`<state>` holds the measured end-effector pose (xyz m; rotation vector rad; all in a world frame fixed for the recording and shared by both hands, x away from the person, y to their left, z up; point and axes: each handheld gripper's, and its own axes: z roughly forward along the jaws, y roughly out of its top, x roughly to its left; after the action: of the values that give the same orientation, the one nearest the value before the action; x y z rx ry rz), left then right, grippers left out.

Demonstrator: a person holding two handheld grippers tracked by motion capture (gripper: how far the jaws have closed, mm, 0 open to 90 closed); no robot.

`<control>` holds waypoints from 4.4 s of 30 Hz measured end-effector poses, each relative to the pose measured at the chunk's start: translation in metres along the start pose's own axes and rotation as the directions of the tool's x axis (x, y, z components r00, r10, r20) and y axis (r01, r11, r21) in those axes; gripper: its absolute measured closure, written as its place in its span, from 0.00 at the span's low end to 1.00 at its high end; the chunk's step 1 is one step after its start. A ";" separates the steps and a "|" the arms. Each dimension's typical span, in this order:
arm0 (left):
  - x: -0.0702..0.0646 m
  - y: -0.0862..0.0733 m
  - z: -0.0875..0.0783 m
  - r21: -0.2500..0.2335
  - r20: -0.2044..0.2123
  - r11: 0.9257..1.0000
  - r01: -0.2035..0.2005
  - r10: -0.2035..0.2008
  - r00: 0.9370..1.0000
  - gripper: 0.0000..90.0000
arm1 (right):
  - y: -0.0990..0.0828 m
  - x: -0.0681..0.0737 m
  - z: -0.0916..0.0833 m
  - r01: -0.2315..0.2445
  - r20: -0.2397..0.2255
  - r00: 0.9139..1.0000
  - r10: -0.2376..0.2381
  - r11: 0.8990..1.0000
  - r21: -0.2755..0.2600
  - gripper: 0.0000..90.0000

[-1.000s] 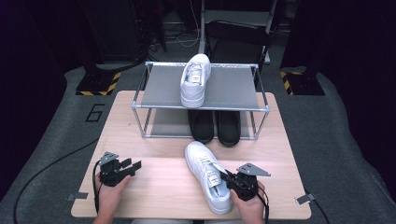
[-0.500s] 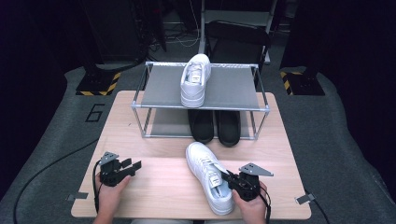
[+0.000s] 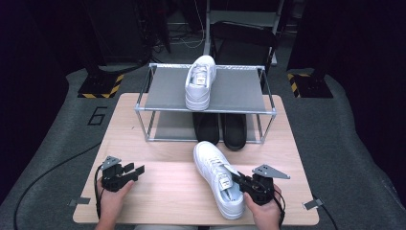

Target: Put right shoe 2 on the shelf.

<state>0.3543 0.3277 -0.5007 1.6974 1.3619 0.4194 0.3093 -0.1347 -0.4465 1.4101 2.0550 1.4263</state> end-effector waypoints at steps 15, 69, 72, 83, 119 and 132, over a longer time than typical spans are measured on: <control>0.001 -0.005 0.002 -0.017 -0.043 1.000 0.005 -0.005 0.999 0.44 | 0.035 -0.007 -0.035 0.002 0.006 1.000 -0.002 0.999 -0.035 0.91; 0.000 -0.004 0.003 -0.010 -0.030 1.000 0.002 -0.002 1.000 0.44 | 0.098 -0.018 -0.084 -0.023 -0.015 1.000 0.022 0.997 -0.075 0.91; 0.000 -0.004 0.003 -0.008 -0.032 1.000 -0.003 0.003 0.999 0.44 | 0.105 -0.017 -0.088 -0.015 -0.017 1.000 0.014 0.997 -0.071 0.91; -0.001 -0.004 0.004 -0.021 -0.033 1.000 0.003 -0.004 0.999 0.44 | 0.125 -0.017 -0.099 -0.005 -0.023 1.000 0.003 0.996 -0.091 0.91; 0.001 -0.005 0.005 -0.020 -0.032 1.000 0.003 -0.004 0.999 0.44 | 0.176 -0.043 -0.054 -0.037 0.071 0.996 0.046 0.992 -0.117 0.91; 0.003 -0.005 0.004 -0.010 -0.029 1.000 0.002 -0.002 1.000 0.44 | 0.206 -0.053 -0.012 -0.055 0.144 0.987 0.074 0.990 -0.132 0.91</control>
<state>0.3550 0.3284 -0.5070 1.6875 1.3797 0.4504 0.4428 -0.1766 -0.2852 1.4945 1.8102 1.4046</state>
